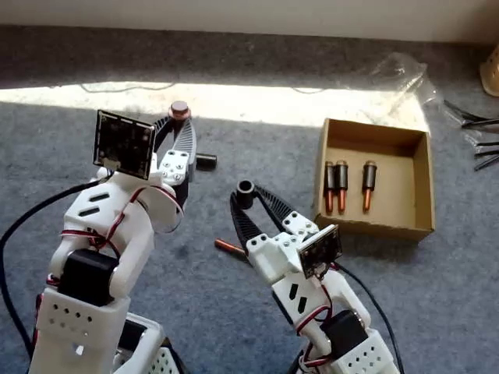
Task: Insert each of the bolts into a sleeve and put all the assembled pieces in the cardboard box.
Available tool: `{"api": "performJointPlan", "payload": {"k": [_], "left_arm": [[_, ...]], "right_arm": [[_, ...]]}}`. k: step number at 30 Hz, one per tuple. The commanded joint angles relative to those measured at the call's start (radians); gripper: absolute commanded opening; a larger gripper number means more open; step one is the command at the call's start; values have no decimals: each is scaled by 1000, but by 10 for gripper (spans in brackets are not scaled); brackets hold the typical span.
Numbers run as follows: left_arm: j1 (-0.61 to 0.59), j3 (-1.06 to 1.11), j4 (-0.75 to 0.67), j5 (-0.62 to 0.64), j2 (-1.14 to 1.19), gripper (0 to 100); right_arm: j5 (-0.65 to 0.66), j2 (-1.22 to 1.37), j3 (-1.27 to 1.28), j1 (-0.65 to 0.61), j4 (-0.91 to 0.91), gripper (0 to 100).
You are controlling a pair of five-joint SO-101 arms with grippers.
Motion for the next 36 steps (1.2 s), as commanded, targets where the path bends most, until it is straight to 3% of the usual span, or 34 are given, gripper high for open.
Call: {"api": "performJointPlan", "payload": {"k": [1, 6, 12, 23, 28, 36], "left_arm": [[21, -10, -104, 8, -24, 6], [24, -13, -117, 9, -25, 6], [163, -1, -126, 3, -84, 6], [194, 255, -382, 8, -277, 6], [265, 271, -388, 6, -357, 6], [275, 272, -374, 35, -372, 6]], "right_arm": [[-3, -15, 70, 18, -38, 5], [-3, -15, 76, 16, -38, 5], [-9, -15, 84, 16, -96, 5], [-5, -13, 143, -33, -88, 5], [-5, -13, 143, -77, -53, 5], [-3, -13, 143, -82, -18, 5]]}}
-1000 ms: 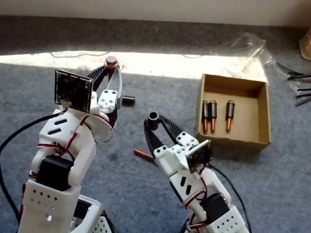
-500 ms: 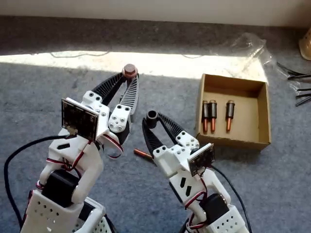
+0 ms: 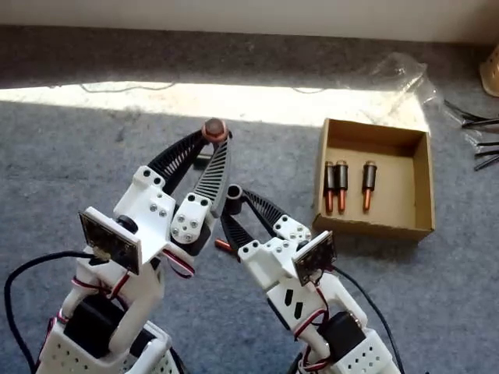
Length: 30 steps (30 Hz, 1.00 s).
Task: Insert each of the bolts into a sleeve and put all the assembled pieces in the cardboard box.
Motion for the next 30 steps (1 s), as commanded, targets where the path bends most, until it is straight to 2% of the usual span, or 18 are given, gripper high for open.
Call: {"api": "performJointPlan", "payload": {"k": [1, 13, 21, 30], "left_arm": [[15, -13, 8, 51, -21, 6], [15, -8, 114, 68, -21, 6], [36, 28, 114, 135, -21, 6], [36, 25, 149, 140, -19, 6]], "right_arm": [[-5, -13, 143, -10, 21, 5], [-5, -13, 143, -10, 81, 5], [-3, -13, 143, -10, 81, 5], [-2, -13, 143, -10, 81, 5]]}}
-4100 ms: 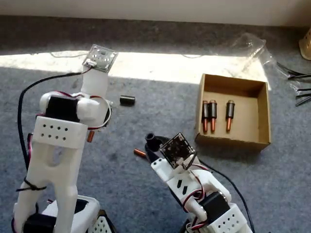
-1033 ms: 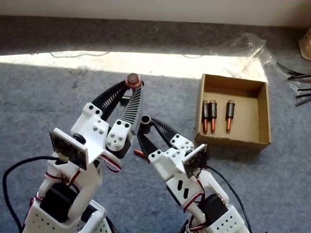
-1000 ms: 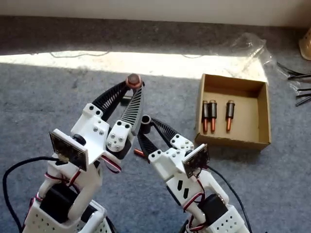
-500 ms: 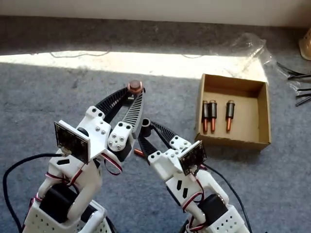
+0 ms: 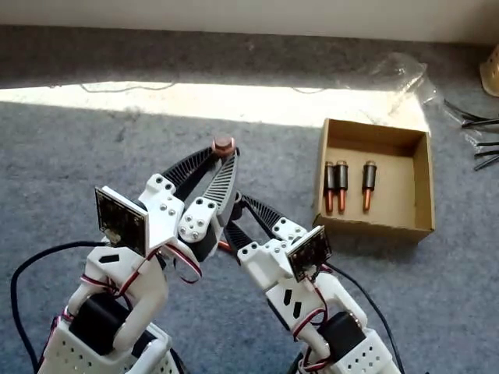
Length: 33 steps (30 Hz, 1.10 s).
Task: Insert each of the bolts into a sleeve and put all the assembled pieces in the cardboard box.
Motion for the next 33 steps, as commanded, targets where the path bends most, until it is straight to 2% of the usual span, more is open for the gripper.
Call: {"api": "performJointPlan", "payload": {"k": [1, 10, 33], "left_arm": [[18, -18, 43, 5, -13, 6], [18, -16, 66, 51, -13, 6], [18, 31, 78, 52, -15, 6]], "right_arm": [[-2, -13, 143, -10, 1, 5], [-2, -15, 143, -10, 1, 5], [-2, -15, 143, -10, 1, 5]]}}
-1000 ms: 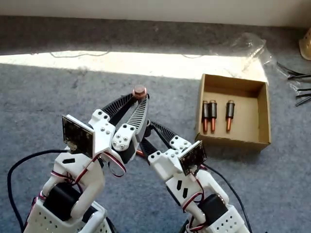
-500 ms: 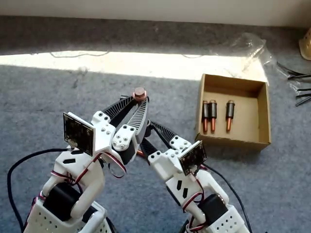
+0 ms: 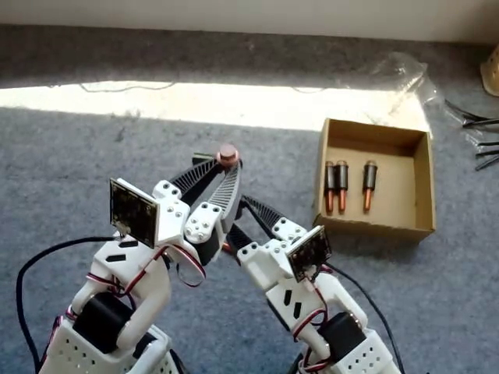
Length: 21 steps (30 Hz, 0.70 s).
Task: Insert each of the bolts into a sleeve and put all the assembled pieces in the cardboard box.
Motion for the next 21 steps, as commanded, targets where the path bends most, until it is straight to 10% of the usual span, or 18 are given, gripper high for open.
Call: {"api": "performJointPlan", "payload": {"k": [1, 21], "left_arm": [[13, 4, 0, 17, -15, 6], [7, 47, 91, 15, -16, 6]], "right_arm": [[-3, -15, 143, -10, 1, 5], [-3, -15, 143, -8, 1, 5]]}}
